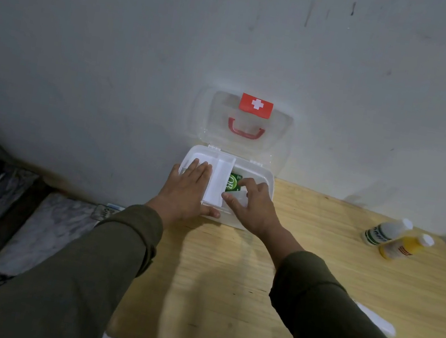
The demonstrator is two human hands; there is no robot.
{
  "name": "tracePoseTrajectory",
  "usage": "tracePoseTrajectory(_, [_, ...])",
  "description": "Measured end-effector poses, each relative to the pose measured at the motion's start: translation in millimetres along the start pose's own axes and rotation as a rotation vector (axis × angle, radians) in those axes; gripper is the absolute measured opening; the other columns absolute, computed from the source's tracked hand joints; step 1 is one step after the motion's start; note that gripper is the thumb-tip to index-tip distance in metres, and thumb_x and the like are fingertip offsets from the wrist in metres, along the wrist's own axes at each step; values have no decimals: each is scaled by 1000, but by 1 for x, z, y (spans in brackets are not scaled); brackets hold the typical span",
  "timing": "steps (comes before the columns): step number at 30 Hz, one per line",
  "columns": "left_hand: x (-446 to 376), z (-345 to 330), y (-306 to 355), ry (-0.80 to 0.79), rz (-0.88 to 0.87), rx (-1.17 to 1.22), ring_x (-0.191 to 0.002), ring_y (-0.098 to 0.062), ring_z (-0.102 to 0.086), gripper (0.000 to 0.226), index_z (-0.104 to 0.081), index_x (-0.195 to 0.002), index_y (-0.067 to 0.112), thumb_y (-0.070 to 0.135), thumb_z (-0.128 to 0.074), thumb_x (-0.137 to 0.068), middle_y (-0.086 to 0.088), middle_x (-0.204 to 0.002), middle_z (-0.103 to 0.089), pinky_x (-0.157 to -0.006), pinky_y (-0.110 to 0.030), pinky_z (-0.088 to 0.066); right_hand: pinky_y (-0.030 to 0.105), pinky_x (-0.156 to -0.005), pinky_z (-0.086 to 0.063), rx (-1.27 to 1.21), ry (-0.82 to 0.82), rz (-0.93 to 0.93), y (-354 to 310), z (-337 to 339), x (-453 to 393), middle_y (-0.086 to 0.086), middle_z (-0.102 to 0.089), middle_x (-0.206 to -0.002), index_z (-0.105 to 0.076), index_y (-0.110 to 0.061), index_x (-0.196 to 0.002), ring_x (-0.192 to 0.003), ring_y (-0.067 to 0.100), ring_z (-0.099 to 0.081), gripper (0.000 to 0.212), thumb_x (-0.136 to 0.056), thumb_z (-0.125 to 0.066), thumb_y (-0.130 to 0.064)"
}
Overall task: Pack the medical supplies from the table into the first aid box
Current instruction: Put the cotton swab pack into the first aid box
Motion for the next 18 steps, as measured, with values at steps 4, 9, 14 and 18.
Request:
tracePoseTrajectory(4, [-1,0,-1,3,1,-5,-147,-24,6,113,5,-149,10,80,-41,-73,-6,-160,2,-115,-54,-4,29,-79,-40,-111,-51,-9,-7,-4,-6,14,-53,-114,-40,-14,-133,-96,22,-53,57,-89,-51,-50])
tracePoseTrajectory(9, [-1,-2,-1,-20,7,-8,-147,-24,9,112,7,-149,10,80,-38,-73,-6,-160,5,-115,-54,-2,30,-81,-39,-117,-122,5,-13,-15,-9,8,-48,-102,-42,-16,-136,-94,20,-51,55,-92,-46,-49])
tracePoseTrajectory(14, [0,-2,-1,-13,4,-12,-147,-24,9,112,6,-149,11,80,-39,-73,-6,-160,5,-115,-54,-1,41,-106,-35,-122,-183,-29,-7,-21,-10,16,-44,-142,-30,-24,-144,-128,33,-45,58,-95,-36,-53])
tracePoseTrajectory(18, [-1,-1,0,-14,-2,-1,-147,-23,9,114,7,-149,10,80,-40,-73,-6,-160,5,-115,-53,-1,42,-109,-30,-84,-248,-97,1,-27,-10,18,-41,-147,-12,-31,-149,-132,36,-41,63,-94,-30,-58])
Point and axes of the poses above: each hand's wrist, its own x-axis away from the middle knuckle, its own z-axis out of the back of the hand, y = z × x, the point moved 9 cm from there along -x, towards the middle knuckle
